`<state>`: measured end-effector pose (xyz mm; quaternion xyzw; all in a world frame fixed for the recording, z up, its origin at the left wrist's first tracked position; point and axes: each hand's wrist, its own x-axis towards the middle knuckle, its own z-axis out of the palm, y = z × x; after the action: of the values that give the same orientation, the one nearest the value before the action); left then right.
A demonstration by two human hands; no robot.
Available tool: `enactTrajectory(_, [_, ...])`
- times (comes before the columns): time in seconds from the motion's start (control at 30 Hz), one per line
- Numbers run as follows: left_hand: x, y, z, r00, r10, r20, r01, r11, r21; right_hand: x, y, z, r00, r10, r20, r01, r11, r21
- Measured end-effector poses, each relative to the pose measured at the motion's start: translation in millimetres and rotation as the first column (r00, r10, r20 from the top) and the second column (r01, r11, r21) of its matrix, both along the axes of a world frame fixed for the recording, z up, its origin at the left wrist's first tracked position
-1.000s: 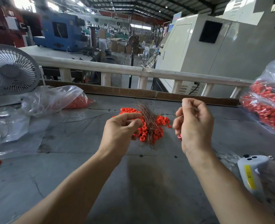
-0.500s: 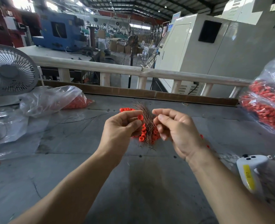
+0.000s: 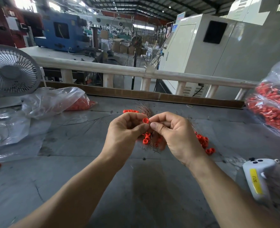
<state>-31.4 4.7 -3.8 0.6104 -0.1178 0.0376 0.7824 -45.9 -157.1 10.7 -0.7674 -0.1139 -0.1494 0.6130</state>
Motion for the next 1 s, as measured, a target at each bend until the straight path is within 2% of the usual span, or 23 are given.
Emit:
enactTrajectory(0.37, [-2.8,1.0,2.6,1.000,0.005,0.014,-0.005,1.000,0.023,1.2,-1.8,-0.7,0.998,-0.058,0.002,0.058,0.997,-0.052])
enactTrajectory(0.7, [-1.8,0.4,3.3,0.999,0.040,0.018,-0.040,0.999,0.001,-0.6,1.4,-1.3,0.995,-0.095,-0.032,0.094,0.995,-0.014])
enactTrajectory(0.83, [-1.0,1.3,3.9,0.999,0.045,0.016,-0.045,0.999,-0.008,-0.5,0.7,-1.2,0.995,-0.097,-0.016,0.096,0.993,-0.074])
enactTrajectory(1.0, [-1.1,1.1,4.2,0.998,0.065,0.022,-0.064,0.998,-0.014,-4.0,0.9,3.9,0.994,-0.105,0.025,0.106,0.993,-0.046])
